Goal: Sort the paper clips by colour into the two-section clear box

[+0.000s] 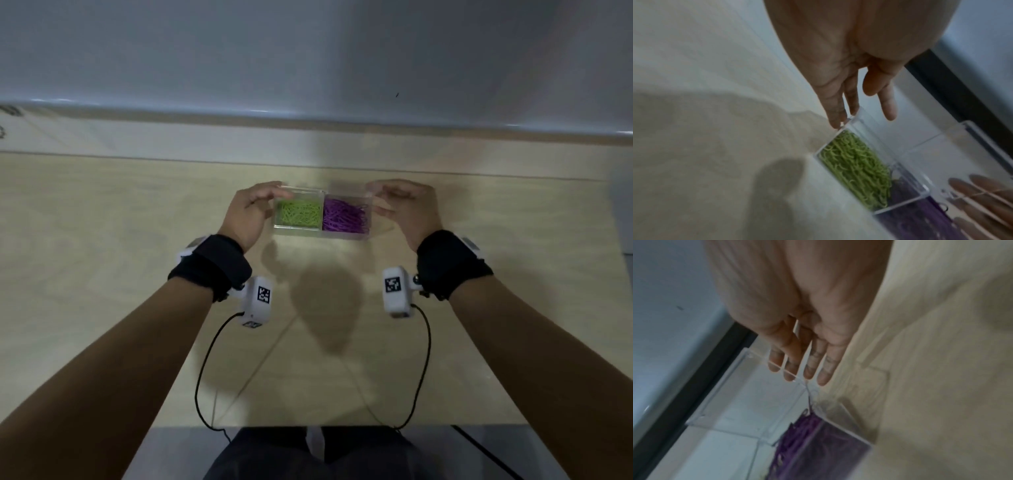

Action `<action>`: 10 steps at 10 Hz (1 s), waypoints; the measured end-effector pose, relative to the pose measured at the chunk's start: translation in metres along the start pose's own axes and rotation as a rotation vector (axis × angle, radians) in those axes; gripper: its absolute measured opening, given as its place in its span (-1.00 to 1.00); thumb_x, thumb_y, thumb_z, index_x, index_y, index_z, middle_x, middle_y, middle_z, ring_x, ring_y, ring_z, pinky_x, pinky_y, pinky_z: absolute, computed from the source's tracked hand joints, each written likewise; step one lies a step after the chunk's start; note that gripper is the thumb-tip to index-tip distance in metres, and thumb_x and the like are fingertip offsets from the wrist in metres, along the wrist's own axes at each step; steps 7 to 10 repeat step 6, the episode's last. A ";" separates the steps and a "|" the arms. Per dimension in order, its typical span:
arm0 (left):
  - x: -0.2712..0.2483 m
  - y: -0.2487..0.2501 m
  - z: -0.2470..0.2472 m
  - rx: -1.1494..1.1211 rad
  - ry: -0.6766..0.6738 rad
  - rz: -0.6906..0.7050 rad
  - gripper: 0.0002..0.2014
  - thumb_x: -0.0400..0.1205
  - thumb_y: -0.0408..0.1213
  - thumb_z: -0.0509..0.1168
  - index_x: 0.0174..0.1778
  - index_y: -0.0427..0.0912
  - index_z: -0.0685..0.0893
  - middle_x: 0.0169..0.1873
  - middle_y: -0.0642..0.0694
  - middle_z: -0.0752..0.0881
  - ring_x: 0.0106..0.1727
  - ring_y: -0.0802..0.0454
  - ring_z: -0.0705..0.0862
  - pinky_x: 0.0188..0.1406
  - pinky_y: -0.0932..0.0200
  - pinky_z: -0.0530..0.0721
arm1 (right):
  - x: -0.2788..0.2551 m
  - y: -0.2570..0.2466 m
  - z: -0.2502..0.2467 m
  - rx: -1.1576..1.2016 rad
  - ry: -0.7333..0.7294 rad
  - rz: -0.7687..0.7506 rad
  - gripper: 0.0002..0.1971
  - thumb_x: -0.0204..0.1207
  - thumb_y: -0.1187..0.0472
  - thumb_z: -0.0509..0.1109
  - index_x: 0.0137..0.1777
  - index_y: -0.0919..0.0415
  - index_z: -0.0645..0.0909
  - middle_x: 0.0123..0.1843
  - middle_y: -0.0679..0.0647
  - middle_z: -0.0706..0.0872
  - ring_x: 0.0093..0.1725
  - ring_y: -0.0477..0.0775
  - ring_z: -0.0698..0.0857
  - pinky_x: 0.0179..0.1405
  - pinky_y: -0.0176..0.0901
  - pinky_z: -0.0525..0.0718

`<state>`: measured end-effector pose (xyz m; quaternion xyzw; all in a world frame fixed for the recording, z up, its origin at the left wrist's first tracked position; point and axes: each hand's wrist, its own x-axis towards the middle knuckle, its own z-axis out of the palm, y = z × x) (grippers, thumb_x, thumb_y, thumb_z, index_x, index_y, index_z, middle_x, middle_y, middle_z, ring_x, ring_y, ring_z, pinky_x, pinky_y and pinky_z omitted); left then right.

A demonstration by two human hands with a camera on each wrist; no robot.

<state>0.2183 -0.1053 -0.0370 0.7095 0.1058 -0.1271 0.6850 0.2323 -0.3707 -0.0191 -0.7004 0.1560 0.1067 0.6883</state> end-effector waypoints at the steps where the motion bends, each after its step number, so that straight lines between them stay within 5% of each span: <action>1: -0.009 -0.009 -0.004 0.202 -0.022 0.079 -0.66 0.51 -0.32 0.15 -0.19 0.20 0.77 0.34 -0.13 0.55 0.43 -0.05 0.48 0.44 -0.14 0.46 | -0.011 0.019 -0.008 -0.348 -0.079 -0.225 -0.61 0.43 0.54 0.21 -0.04 0.12 0.77 0.15 0.16 0.77 0.24 0.06 0.70 0.32 -0.05 0.61; 2: -0.017 -0.013 0.000 0.360 -0.041 0.175 -0.87 0.48 -0.16 0.38 -0.07 0.09 0.69 0.21 0.00 0.53 0.34 0.05 0.53 0.32 -0.13 0.59 | -0.025 0.035 -0.006 -0.642 -0.137 -0.475 -0.84 0.49 0.31 0.42 0.04 0.19 0.76 0.30 0.11 0.69 0.35 -0.06 0.62 0.33 -0.24 0.55; 3: -0.020 -0.016 0.000 0.425 -0.059 0.226 -0.75 0.45 -0.02 0.41 0.01 0.04 0.62 0.20 0.04 0.49 0.29 0.03 0.56 0.23 -0.08 0.66 | -0.031 0.047 -0.003 -0.801 -0.090 -0.523 -0.76 0.45 0.22 0.51 0.11 0.22 0.73 0.43 0.06 0.60 0.36 -0.07 0.59 0.35 -0.33 0.46; 5: -0.026 -0.004 0.006 0.613 -0.053 0.242 -0.73 0.51 -0.05 0.37 0.02 -0.09 0.54 0.22 -0.09 0.55 0.22 -0.12 0.60 0.11 -0.01 0.65 | -0.042 0.035 0.010 -1.011 -0.094 -0.451 -0.65 0.53 0.27 0.39 0.31 0.25 0.61 0.57 0.05 0.42 0.45 0.04 0.53 0.40 -0.06 0.53; 6: -0.042 -0.002 -0.001 0.792 -0.066 0.273 -0.68 0.57 -0.11 0.36 0.14 -0.19 0.52 0.24 -0.19 0.50 0.07 -0.20 0.62 -0.06 0.04 0.62 | -0.059 0.026 -0.006 -1.158 -0.274 -0.374 -0.34 0.53 0.20 0.38 0.61 0.12 0.22 0.70 0.03 0.08 0.60 0.05 0.29 0.45 0.01 0.47; 10: -0.042 -0.002 -0.001 0.792 -0.066 0.273 -0.68 0.57 -0.11 0.36 0.14 -0.19 0.52 0.24 -0.19 0.50 0.07 -0.20 0.62 -0.06 0.04 0.62 | -0.059 0.026 -0.006 -1.158 -0.274 -0.374 -0.34 0.53 0.20 0.38 0.61 0.12 0.22 0.70 0.03 0.08 0.60 0.05 0.29 0.45 0.01 0.47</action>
